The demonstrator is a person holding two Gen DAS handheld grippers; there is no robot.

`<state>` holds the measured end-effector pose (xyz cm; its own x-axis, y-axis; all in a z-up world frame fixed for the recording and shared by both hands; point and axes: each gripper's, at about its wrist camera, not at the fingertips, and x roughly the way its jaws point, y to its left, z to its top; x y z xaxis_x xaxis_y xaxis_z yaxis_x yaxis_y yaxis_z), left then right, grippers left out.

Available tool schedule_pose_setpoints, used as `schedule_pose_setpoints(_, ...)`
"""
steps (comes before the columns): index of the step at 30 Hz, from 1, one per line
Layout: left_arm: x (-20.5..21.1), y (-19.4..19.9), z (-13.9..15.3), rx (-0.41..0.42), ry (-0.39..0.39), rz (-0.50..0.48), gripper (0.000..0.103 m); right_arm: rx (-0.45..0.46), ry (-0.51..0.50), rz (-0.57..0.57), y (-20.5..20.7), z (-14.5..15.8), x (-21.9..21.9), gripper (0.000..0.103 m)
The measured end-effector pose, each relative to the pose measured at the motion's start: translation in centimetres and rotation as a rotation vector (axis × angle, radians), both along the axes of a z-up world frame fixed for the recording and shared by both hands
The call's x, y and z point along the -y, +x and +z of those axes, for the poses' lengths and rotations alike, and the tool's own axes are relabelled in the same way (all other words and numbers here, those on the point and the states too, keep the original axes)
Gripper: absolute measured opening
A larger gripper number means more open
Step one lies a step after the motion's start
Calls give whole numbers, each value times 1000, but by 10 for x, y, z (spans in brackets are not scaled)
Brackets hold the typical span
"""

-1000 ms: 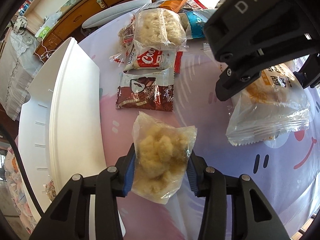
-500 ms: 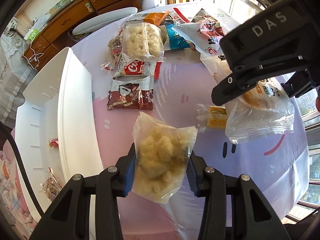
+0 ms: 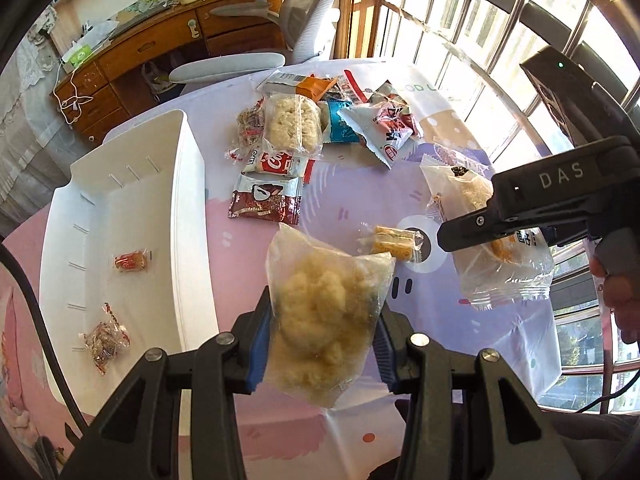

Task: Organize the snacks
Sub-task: 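Lower both bags into the white tray and open both grippers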

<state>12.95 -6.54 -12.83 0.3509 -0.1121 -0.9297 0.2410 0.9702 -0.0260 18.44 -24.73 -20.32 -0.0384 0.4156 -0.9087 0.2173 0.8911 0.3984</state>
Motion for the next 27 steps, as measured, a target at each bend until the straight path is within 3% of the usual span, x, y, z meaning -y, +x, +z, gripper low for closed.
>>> schedule_pose_setpoints(8, -24, -20, 29, 34, -67, 15, 42, 72, 5, -1, -47, 33, -16, 81)
schedule_pose_setpoints(27, -121, -43, 61, 75, -83, -70, 42, 262, 42, -34, -100, 70, -120, 81)
